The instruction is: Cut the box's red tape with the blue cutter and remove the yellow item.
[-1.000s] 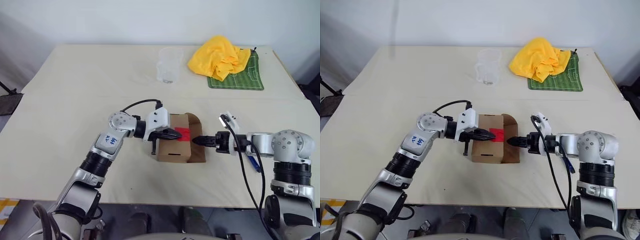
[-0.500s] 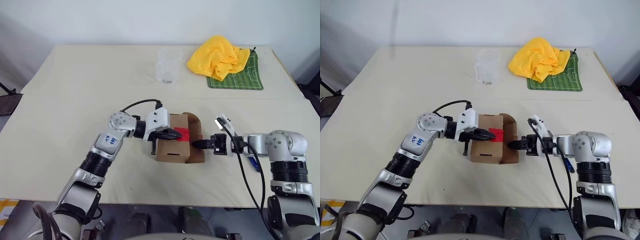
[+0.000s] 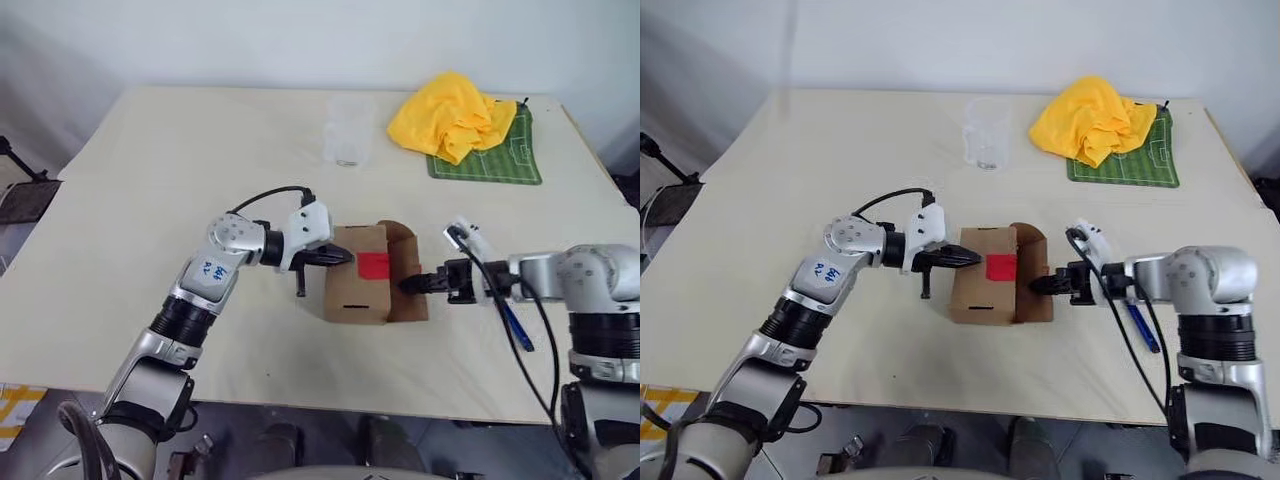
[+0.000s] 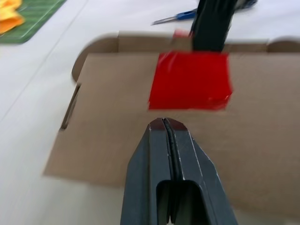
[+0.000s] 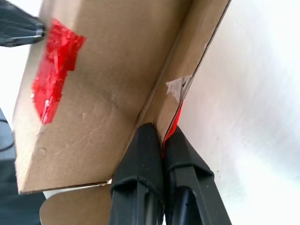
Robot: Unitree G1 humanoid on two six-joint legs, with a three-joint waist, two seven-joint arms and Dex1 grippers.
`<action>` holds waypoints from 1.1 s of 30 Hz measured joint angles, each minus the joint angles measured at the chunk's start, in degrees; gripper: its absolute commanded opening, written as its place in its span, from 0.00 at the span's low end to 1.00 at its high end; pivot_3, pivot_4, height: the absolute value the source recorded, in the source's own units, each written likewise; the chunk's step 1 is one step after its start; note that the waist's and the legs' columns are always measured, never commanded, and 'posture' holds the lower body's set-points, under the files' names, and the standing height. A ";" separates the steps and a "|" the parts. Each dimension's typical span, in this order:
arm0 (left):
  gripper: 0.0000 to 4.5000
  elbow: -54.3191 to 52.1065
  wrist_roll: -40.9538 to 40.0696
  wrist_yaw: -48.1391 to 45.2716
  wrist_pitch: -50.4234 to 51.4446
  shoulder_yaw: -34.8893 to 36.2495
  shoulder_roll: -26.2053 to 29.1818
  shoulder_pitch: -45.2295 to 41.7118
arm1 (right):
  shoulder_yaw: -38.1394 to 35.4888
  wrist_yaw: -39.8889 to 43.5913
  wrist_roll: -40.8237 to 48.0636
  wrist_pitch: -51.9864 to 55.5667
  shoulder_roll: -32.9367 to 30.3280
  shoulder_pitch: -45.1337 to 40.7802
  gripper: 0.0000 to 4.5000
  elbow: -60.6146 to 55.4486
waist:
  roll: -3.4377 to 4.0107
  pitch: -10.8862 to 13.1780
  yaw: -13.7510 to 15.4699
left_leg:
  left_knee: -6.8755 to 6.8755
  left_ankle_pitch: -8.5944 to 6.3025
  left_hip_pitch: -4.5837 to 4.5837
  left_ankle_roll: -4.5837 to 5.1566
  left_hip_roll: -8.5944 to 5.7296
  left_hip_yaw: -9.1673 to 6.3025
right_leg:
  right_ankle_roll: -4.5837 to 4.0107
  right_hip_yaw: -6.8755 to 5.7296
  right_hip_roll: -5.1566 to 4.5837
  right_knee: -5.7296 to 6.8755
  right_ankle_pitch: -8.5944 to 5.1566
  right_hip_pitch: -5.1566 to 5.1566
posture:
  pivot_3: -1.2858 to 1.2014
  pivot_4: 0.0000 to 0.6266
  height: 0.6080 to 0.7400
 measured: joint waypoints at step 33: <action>0.00 7.25 1.42 4.13 5.21 -4.80 -11.88 1.12 | 10.73 -10.91 14.70 0.94 -22.23 -15.82 0.01 -18.29 | -0.06 0.04 2.34 | 0.05 0.02 -1.14 0.46 -0.42 0.08 | 0.43 -0.03 -0.16 -0.25 0.23 -0.89 | 0.52 0.24 1.00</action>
